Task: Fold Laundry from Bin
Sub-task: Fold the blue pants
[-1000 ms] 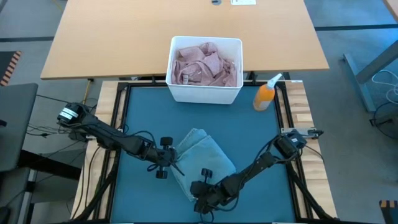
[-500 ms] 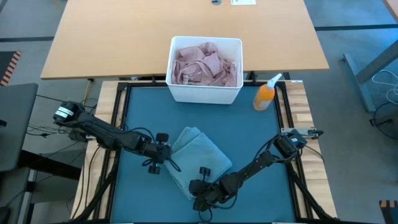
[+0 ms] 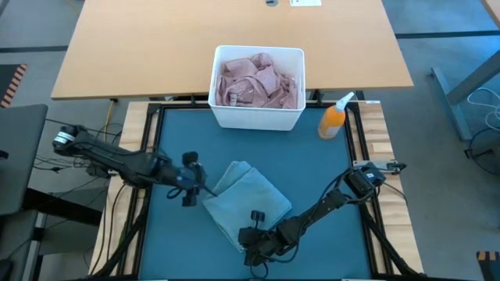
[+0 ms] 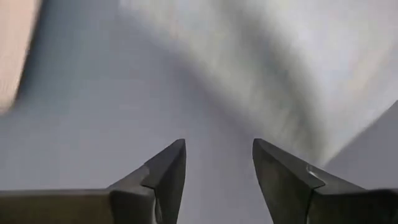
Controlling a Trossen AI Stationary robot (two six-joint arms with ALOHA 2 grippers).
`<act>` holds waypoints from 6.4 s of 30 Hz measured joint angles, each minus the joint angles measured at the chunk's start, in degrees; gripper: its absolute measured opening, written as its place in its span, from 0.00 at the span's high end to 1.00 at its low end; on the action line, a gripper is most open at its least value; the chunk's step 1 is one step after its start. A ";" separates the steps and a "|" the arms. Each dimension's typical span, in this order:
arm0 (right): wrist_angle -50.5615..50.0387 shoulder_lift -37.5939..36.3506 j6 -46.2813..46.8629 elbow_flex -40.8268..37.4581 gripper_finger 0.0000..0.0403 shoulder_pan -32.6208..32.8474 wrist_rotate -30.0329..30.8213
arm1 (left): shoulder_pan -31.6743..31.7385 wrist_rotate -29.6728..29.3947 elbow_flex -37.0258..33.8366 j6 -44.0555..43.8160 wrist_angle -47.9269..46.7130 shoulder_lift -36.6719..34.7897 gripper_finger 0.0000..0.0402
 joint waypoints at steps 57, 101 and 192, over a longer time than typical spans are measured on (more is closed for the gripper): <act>9.65 -23.44 33.05 -44.61 0.96 7.52 20.24 | 14.46 13.26 -9.99 7.27 73.31 31.76 0.57; 13.55 -22.42 26.91 -44.68 0.96 7.89 19.04 | 26.36 12.11 46.49 6.43 -8.49 55.24 0.75; 16.69 -33.10 9.30 -44.90 0.96 -0.44 1.77 | -2.51 -15.78 -8.37 -14.94 18.03 19.27 1.00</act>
